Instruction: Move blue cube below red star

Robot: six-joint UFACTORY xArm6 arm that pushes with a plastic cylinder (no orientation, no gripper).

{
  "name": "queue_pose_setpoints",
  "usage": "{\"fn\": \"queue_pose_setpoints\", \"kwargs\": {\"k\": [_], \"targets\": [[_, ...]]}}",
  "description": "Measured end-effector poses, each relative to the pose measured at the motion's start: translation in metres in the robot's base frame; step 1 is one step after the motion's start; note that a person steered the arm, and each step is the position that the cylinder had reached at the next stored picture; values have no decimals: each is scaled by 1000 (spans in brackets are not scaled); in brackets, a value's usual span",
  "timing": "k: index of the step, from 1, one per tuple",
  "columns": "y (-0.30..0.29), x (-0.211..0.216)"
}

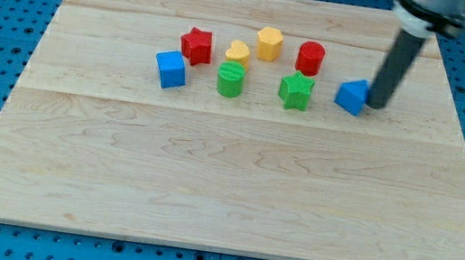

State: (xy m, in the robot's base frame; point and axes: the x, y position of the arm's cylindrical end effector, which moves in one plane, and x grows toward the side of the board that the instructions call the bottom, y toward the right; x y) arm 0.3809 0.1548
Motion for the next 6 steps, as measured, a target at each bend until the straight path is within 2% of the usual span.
{"fn": "queue_pose_setpoints", "kwargs": {"k": [1,2,3,4,5,6], "targets": [[-35,-11],[-18,2],[-39,26],[-63,84],[-119,88],[-196,42]]}}
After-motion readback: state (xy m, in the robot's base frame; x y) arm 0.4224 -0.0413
